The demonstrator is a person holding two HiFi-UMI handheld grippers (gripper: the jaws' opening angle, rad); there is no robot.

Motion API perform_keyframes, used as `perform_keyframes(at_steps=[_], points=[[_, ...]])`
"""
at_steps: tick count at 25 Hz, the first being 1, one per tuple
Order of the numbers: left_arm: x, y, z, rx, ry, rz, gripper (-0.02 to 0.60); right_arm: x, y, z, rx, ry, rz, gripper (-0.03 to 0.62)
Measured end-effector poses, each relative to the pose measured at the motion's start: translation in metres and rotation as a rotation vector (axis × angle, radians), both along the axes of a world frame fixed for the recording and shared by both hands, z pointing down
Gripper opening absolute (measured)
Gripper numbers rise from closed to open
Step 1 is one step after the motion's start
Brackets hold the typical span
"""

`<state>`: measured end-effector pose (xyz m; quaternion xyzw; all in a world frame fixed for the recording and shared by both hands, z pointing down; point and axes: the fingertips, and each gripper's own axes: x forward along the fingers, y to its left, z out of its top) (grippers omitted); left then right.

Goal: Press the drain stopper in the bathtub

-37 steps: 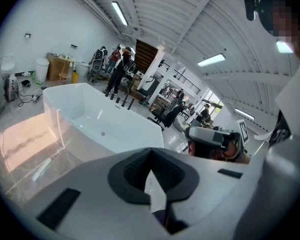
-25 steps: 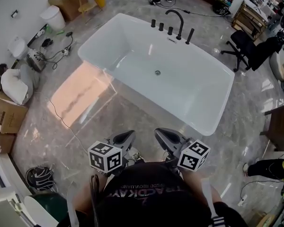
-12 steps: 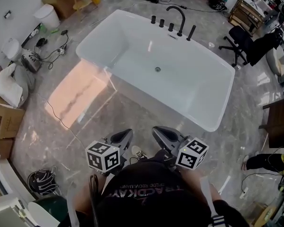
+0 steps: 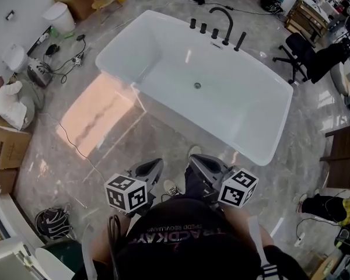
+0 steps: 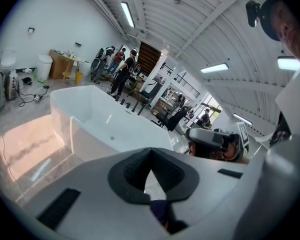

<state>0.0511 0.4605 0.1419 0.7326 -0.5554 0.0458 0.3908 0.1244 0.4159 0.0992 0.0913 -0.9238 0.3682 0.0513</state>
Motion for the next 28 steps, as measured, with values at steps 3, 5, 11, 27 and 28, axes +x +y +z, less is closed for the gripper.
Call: perform_keyframes(at_steps=[3, 5, 11, 27, 28], points=[[-0.009, -0.01, -0.002, 0.002, -0.007, -0.032, 0.003, -0.008, -0.012, 0.0, 0.003, -0.002, -0.028, 0.012], [-0.015, -0.02, -0.004, 0.0, -0.006, -0.056, 0.003, -0.015, -0.023, -0.003, 0.005, -0.006, -0.05, 0.012], [-0.021, -0.053, -0.006, -0.02, -0.013, -0.069, 0.003, -0.026, -0.062, -0.007, -0.002, -0.018, -0.07, 0.012], [-0.005, -0.181, 0.012, -0.072, 0.027, -0.011, 0.003, -0.01, -0.183, 0.015, -0.07, 0.029, -0.014, 0.012], [-0.004, -0.188, 0.012, -0.073, 0.027, -0.007, 0.003, -0.01, -0.19, 0.015, -0.074, 0.032, -0.01, 0.012]])
